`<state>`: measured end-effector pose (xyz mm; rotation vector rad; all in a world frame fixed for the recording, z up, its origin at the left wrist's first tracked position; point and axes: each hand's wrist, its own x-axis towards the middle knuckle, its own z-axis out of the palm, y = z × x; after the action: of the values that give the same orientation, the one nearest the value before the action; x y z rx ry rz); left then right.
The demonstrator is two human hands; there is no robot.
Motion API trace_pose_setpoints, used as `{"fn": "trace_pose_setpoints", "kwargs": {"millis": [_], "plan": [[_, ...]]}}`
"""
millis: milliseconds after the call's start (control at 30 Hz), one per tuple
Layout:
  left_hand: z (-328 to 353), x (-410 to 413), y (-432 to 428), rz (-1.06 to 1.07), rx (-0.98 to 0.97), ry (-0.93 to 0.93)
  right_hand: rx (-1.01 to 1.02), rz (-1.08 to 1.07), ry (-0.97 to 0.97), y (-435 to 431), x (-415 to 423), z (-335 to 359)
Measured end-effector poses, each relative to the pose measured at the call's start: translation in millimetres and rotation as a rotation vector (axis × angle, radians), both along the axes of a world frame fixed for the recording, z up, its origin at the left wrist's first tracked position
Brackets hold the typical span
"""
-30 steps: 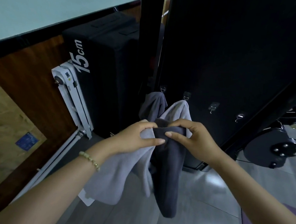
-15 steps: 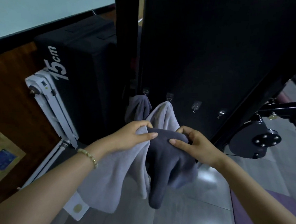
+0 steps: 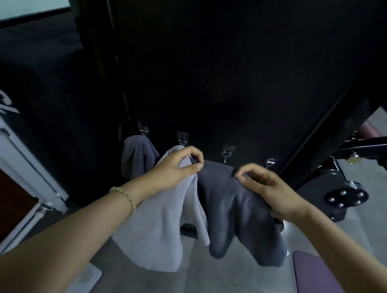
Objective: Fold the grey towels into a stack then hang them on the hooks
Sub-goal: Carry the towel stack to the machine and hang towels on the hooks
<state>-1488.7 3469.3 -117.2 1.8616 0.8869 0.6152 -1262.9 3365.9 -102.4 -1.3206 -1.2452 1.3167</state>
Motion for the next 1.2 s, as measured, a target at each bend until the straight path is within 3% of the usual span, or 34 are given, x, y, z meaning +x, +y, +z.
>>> {"fn": "trace_pose_setpoints", "kwargs": {"millis": [267,667,800,1000,1133,1200], "plan": [[-33.8,49.6,49.5,-0.097,0.019,0.139,0.037,0.097,-0.346,63.8,56.2,-41.7],[-103.0,104.7,91.6,0.204,0.189,0.172,0.405,-0.306,-0.799,110.2,60.8,-125.1],[-118.4,107.3,82.1,0.257,0.218,0.236,0.383,-0.432,-0.702,105.5,50.9,-142.5],[-140.8,112.5,72.6,0.253,0.039,-0.035,0.143,-0.590,-0.292,108.5,32.7,-143.2],[-146.4,117.1,66.5,0.296,-0.051,-0.115,0.342,-0.572,-0.741,97.0,25.4,-147.5],[-146.8,116.0,67.8,0.300,-0.064,-0.123,0.470,-0.523,-0.840,96.2,26.8,-152.1]]}}
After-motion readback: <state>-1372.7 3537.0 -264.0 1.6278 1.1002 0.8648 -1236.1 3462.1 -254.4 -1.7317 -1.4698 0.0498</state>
